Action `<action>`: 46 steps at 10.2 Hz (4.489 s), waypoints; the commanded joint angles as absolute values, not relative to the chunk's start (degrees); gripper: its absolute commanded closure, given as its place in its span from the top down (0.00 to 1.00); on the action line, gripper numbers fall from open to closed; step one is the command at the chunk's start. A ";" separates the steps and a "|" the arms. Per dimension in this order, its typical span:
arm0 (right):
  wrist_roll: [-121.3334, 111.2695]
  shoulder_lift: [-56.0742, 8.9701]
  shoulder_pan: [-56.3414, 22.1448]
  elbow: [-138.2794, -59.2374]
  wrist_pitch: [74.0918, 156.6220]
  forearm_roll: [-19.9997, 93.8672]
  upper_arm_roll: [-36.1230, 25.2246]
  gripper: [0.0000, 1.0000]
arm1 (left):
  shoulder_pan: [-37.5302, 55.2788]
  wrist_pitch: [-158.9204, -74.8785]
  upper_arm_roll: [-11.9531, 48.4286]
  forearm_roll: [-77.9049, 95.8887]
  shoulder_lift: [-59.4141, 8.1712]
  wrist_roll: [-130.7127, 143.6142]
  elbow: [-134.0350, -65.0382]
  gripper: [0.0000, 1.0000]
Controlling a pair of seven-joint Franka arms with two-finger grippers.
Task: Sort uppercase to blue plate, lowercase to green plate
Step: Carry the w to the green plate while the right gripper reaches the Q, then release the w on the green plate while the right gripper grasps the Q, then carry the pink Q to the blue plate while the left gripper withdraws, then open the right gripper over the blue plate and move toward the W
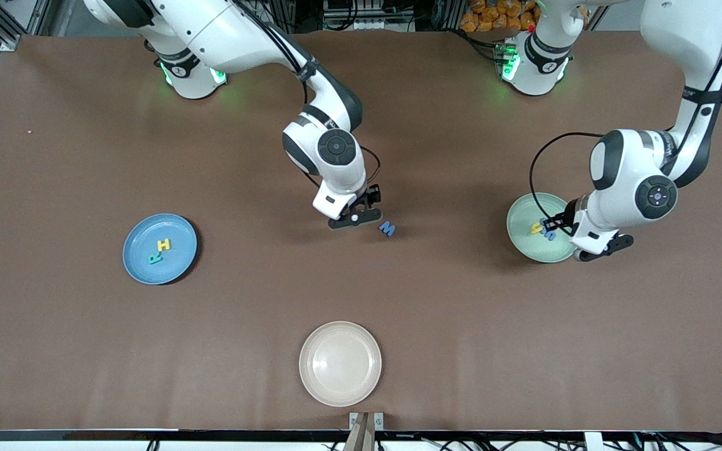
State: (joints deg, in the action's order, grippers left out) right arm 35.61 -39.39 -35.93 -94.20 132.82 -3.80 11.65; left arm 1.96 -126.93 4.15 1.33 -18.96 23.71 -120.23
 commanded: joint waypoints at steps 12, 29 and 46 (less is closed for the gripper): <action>33.22 -43.86 -36.04 -93.87 137.90 -7.64 12.30 0.11 | -1.85 -116.03 4.22 2.81 -10.56 20.32 -108.04 1.00; -3.06 -18.81 8.60 -116.09 119.25 -3.16 11.87 0.00 | -3.60 -99.85 4.48 -1.23 -7.82 6.59 -87.98 1.00; 16.07 -15.38 -7.35 -110.14 124.98 0.88 10.90 1.00 | -2.73 -97.12 5.97 -0.26 -3.42 8.17 -87.98 1.00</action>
